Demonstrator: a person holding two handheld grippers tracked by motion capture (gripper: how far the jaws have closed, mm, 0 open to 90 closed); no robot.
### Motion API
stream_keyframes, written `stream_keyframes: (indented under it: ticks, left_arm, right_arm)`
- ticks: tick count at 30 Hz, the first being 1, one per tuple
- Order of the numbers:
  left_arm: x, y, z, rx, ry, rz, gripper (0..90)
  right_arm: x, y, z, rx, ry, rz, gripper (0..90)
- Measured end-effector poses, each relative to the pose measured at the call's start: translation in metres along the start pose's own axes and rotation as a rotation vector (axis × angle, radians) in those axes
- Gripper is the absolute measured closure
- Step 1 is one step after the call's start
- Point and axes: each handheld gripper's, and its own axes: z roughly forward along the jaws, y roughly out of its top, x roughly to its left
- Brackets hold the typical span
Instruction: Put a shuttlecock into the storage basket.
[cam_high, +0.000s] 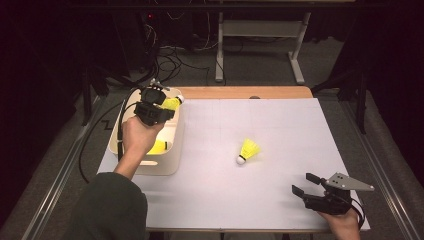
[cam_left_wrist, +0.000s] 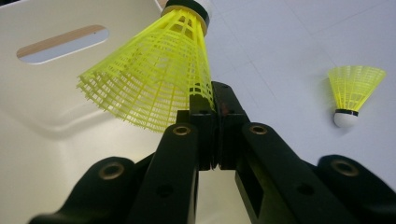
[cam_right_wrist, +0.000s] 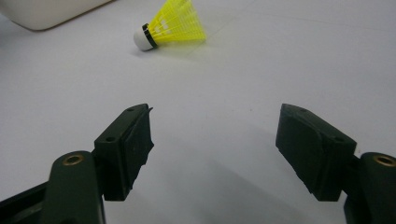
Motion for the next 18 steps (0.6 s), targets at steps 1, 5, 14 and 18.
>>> stream_keyframes:
  ticks: [1, 5, 14, 18]
  left_arm:
    - [0.001, 0.000, 0.000, -0.001, 0.000, -0.002, 88.2]
    - [0.003, -0.001, 0.000, 0.001, 0.003, -0.008, 88.2]
    - [0.010, -0.003, 0.004, 0.013, 0.028, -0.023, 88.1]
    - [0.014, -0.004, 0.005, 0.016, 0.030, -0.033, 88.1]
  right_arm:
    - [0.000, 0.000, 0.000, 0.001, 0.000, 0.000, 27.3]
    - [0.000, 0.000, 0.000, 0.001, 0.000, -0.001, 27.3]
    - [0.000, 0.000, 0.000, 0.001, 0.000, 0.001, 27.3]
    - [0.000, 0.000, 0.000, 0.001, 0.000, 0.000, 27.3]
